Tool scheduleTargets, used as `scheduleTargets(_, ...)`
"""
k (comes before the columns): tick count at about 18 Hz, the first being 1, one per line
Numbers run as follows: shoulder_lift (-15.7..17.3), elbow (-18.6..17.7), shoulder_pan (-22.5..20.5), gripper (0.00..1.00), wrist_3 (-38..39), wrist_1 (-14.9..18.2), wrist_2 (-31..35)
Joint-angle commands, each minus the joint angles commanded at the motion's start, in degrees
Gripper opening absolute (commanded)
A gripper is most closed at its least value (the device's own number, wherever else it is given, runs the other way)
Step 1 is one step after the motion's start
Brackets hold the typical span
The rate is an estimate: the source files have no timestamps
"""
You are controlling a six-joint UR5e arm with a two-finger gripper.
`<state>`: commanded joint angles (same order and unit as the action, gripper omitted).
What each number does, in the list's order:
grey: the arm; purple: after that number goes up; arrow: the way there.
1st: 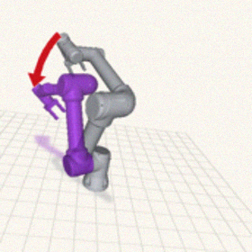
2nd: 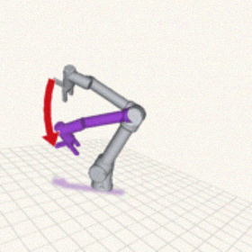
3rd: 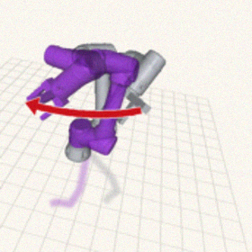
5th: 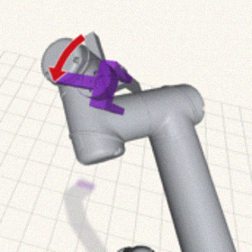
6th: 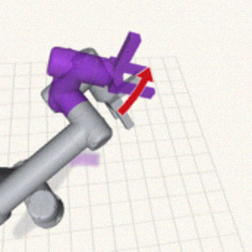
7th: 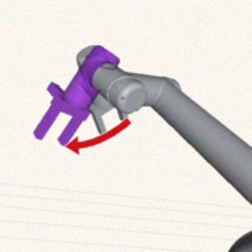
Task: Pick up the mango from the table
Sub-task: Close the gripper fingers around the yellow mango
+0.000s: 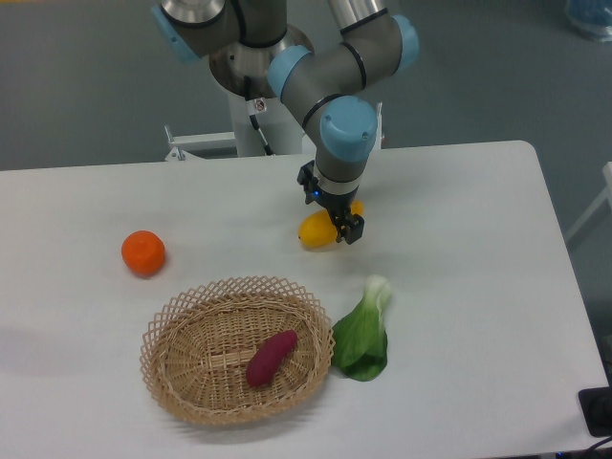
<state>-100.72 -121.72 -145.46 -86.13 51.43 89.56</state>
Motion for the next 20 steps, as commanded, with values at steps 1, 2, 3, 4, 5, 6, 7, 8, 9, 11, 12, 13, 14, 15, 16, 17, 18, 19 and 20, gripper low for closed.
scheduleTargets(1, -0.27, -0.53, 0.44, 1.0, 0.44, -1.58, 0.0)
scheduleTargets(2, -0.62, -0.79, 0.53, 1.0, 1.31, -2.55, 0.09)
scheduleTargets(3, -0.79, -0.88, 0.53, 1.0, 2.1, -2.83, 0.35)
scheduleTargets(4, -1.23, -0.88, 0.79, 1.0, 2.81, -2.92, 0.87)
scheduleTargets(5, -1.41, -0.88, 1.32, 1.0, 3.34, -3.0, 1.58)
scheduleTargets(6, -1.58, -0.8, 1.85, 1.0, 3.95, -3.0, 2.37)
scheduleTargets(7, -1.76, -0.71, 2.02, 1.0, 4.04, -3.0, 2.9)
scheduleTargets(8, -1.85, -0.71, 2.03, 1.0, 4.04, -3.09, 3.08)
scheduleTargets(9, -1.85, -0.71, 2.03, 1.0, 4.04, -3.01, 3.16)
scheduleTargets(11, -1.85, -0.62, 2.03, 1.0, 4.04, -3.01, 3.08)
scheduleTargets(12, -1.85, -0.53, 2.03, 1.0, 4.04, -3.09, 3.08)
scheduleTargets(13, -1.85, -0.53, 2.03, 0.94, 4.04, -3.01, 3.08)
scheduleTargets(14, -1.85, -0.44, 2.03, 0.83, 3.96, -3.0, 3.16)
scheduleTargets(15, -1.76, -0.44, 2.03, 0.74, 4.04, -3.0, 3.16)
scheduleTargets(16, -1.76, -0.36, 2.03, 0.64, 3.96, -3.0, 3.16)
scheduleTargets(17, -1.76, -0.27, 2.03, 0.59, 3.96, -3.0, 3.16)
scheduleTargets(18, -1.76, -0.01, 2.03, 0.58, 3.96, -3.0, 3.16)
scheduleTargets(19, -1.68, 0.69, 2.03, 0.58, 3.87, -2.92, 3.34)
scheduleTargets(20, -1.59, 1.4, 2.03, 0.58, 3.69, -2.83, 3.95)
